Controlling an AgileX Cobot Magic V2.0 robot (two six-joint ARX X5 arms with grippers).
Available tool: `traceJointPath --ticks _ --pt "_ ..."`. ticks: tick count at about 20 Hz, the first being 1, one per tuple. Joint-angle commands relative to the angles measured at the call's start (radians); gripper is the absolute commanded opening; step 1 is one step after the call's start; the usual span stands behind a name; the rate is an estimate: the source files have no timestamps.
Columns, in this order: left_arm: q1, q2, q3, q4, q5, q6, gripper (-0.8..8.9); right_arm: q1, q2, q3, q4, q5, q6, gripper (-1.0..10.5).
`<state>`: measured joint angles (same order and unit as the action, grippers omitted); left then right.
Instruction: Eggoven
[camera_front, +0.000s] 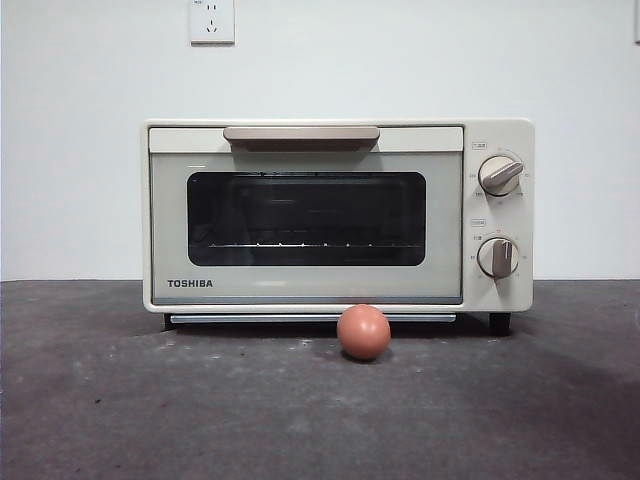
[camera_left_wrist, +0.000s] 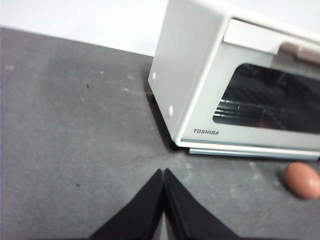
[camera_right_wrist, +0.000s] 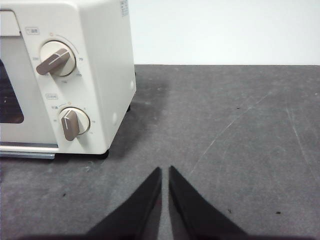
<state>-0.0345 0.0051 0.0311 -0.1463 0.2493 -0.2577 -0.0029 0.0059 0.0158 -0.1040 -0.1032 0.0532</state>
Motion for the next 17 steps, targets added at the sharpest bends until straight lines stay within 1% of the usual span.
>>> traceJointPath --ticks 1,4,6,7,11,12,15,17 --pt "0.002 -0.002 -0.026 0.012 0.0 -0.125 0.08 0.001 -0.002 -0.003 0.03 -0.002 0.053 0.1" --pt "0.002 -0.002 -0.026 0.012 0.0 -0.185 0.07 0.0 -0.002 -0.003 0.058 -0.006 0.143 0.1" --pt "0.002 -0.002 -0.023 0.012 0.002 -0.232 0.07 0.0 -0.002 -0.001 0.081 -0.013 0.18 0.1" --pt "0.002 -0.002 -0.018 0.011 0.005 -0.256 0.07 0.0 -0.002 0.003 0.085 -0.03 0.201 0.1" --pt "0.002 -0.002 0.031 0.004 0.01 -0.283 0.07 0.001 -0.002 0.06 0.044 -0.077 0.297 0.1" --pt "0.002 -0.001 0.046 0.002 0.01 -0.283 0.07 0.001 -0.002 0.079 0.03 -0.086 0.307 0.1" --pt "0.002 0.01 0.108 -0.025 0.017 -0.283 0.07 0.001 0.0 0.156 -0.018 -0.133 0.308 0.1" --pt "0.002 0.034 0.159 -0.061 0.05 -0.28 0.07 0.001 0.018 0.222 -0.066 -0.148 0.306 0.1"
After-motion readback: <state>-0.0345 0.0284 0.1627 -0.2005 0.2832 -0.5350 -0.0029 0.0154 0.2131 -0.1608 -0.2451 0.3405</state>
